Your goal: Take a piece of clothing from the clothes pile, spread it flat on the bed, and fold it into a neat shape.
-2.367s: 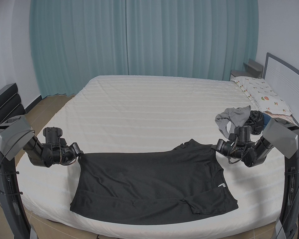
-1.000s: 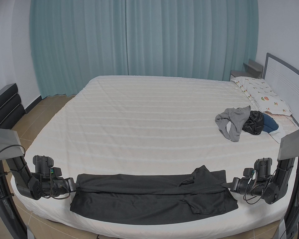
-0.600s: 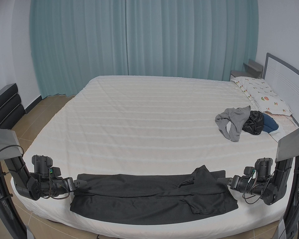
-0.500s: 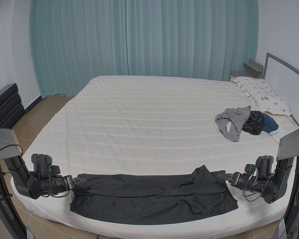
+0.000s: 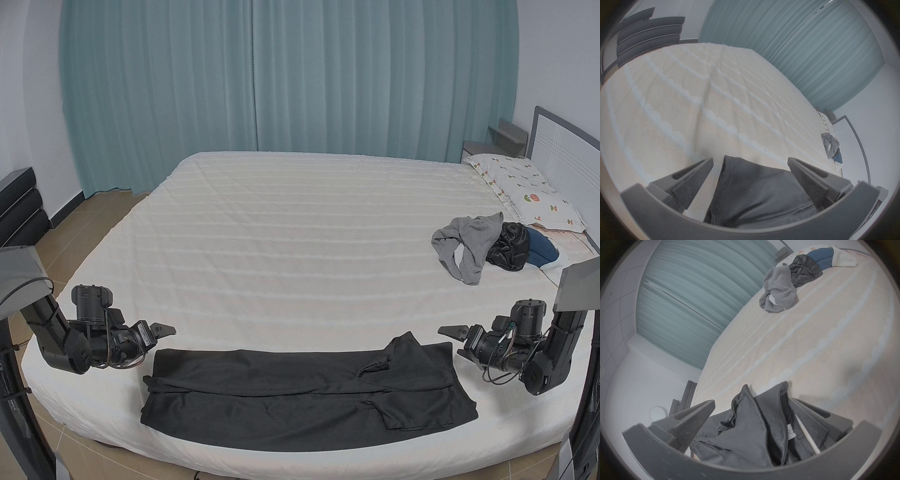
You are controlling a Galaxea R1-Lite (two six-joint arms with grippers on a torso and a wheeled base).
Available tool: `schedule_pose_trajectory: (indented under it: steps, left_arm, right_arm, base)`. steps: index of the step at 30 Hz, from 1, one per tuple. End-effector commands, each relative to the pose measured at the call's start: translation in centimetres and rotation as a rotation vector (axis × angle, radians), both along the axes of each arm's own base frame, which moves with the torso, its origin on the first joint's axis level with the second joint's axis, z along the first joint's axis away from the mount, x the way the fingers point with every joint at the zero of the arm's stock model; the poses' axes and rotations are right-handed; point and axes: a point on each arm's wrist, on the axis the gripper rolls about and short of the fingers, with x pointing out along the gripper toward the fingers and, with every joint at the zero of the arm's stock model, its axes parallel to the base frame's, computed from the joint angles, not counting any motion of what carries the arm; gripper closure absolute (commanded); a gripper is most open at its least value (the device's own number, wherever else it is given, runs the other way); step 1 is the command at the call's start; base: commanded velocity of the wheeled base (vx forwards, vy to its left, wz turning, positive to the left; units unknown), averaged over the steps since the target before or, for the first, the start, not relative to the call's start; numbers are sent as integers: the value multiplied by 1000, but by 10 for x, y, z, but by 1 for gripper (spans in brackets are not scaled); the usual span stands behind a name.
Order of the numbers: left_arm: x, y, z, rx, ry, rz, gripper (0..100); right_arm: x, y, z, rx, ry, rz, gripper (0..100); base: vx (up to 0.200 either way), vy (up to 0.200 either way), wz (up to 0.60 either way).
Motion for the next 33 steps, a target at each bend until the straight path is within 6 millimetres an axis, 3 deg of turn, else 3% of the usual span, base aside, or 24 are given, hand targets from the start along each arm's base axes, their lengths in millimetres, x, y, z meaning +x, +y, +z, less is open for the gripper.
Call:
schedule_pose_trajectory:
  steps: [1,7,8,17,26,33]
  left_arm:
    - [10,-4,-27,-5,69,-10,0]
    - [14,-6,-30,1,67,-22,0]
    - [16,-7,-31,2,69,-20,100]
    - [18,-1,-32,3,65,3,100]
    - [22,9,-20,-41,42,129,100]
    - [21,9,-24,-42,55,132,100]
  right_arm:
    - [10,-4,-14,0,22,-14,0]
    - [20,-6,-17,2,21,-21,0]
    - [21,-7,-17,2,21,-23,0]
    - [29,-9,-25,2,25,-31,0]
    - [33,-10,-31,2,30,-32,0]
    - [47,-6,-32,2,22,-20,0]
  base:
    - [0,0,0]
    - [0,0,0]
    - [0,0,0]
    - [0,0,0]
    - [0,0,0]
    - [0,0,0]
